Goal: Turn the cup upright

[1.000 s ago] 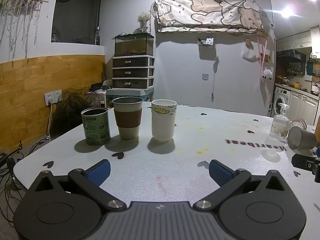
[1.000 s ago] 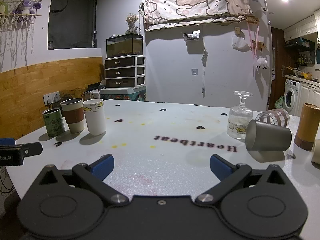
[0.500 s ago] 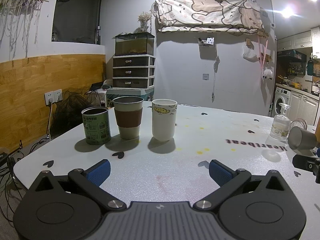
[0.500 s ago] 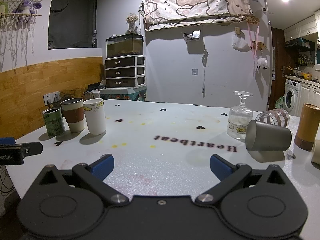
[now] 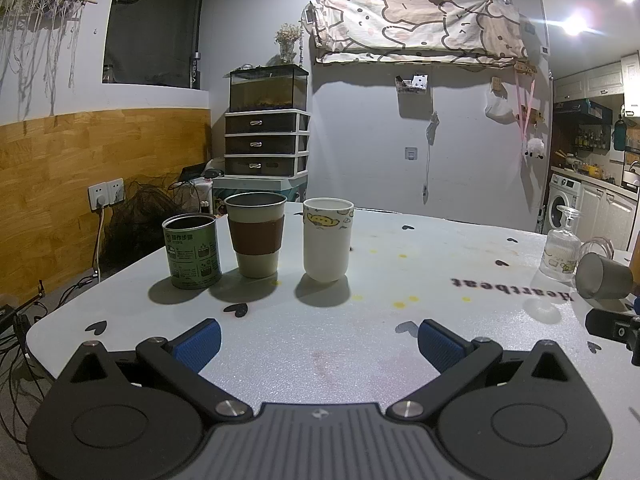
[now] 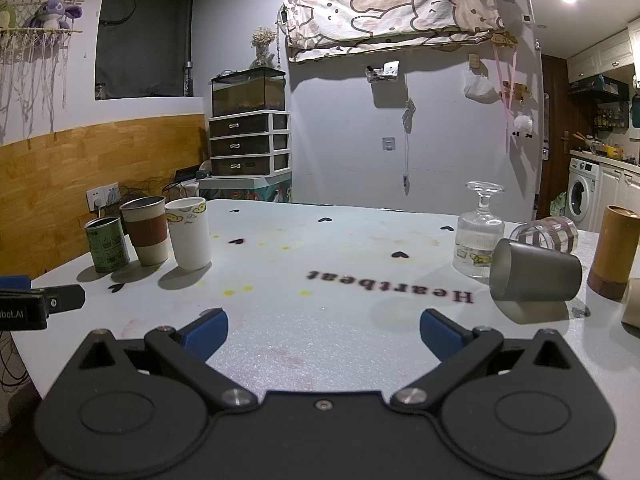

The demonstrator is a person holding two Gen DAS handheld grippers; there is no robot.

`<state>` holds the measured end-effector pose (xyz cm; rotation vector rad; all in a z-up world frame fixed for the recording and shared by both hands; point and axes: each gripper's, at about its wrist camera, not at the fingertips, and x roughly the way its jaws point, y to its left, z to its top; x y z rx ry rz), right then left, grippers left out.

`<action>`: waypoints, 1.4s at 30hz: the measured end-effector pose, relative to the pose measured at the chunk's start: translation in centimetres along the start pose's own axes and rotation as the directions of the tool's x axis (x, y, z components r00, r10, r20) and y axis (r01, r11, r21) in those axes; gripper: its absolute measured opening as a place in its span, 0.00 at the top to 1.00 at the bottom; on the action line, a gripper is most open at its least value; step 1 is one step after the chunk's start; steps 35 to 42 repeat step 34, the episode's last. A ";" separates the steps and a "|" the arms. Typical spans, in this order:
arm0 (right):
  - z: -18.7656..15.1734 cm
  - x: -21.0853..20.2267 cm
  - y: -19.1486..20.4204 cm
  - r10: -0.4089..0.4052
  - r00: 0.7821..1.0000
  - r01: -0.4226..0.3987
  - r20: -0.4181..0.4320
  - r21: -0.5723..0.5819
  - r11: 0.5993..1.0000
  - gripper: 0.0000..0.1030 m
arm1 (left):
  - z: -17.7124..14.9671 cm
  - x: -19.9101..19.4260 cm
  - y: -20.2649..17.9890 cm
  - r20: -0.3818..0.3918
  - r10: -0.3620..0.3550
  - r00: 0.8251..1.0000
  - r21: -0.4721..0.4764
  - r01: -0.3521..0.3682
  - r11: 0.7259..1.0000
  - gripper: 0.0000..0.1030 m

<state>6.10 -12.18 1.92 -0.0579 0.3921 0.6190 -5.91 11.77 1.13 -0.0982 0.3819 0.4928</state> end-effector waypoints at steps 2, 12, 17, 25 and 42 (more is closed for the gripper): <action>0.0 0.0 0.0 0.000 1.000 0.000 0.001 0.000 1.000 0.00 | 0.0 0.0 0.0 0.000 0.001 1.000 0.000 -0.001 1.000 0.00; 0.0 0.0 0.0 -0.001 1.000 0.001 0.000 0.001 1.000 0.00 | 0.0 0.0 0.0 0.000 0.000 1.000 0.000 0.000 1.000 0.00; 0.0 0.0 0.0 0.000 1.000 0.000 0.000 0.001 1.000 0.00 | 0.0 0.0 0.1 0.000 0.000 1.000 0.000 0.000 1.000 0.00; 0.0 0.0 0.0 -0.001 1.000 0.001 0.001 0.002 1.000 0.00 | 0.0 0.0 0.0 0.000 0.000 1.000 0.000 0.000 1.000 0.00; -0.2 -0.1 -0.3 -0.002 1.000 0.002 0.000 0.005 1.000 0.00 | 0.0 0.0 0.0 0.001 0.003 1.000 0.002 -0.003 1.000 0.00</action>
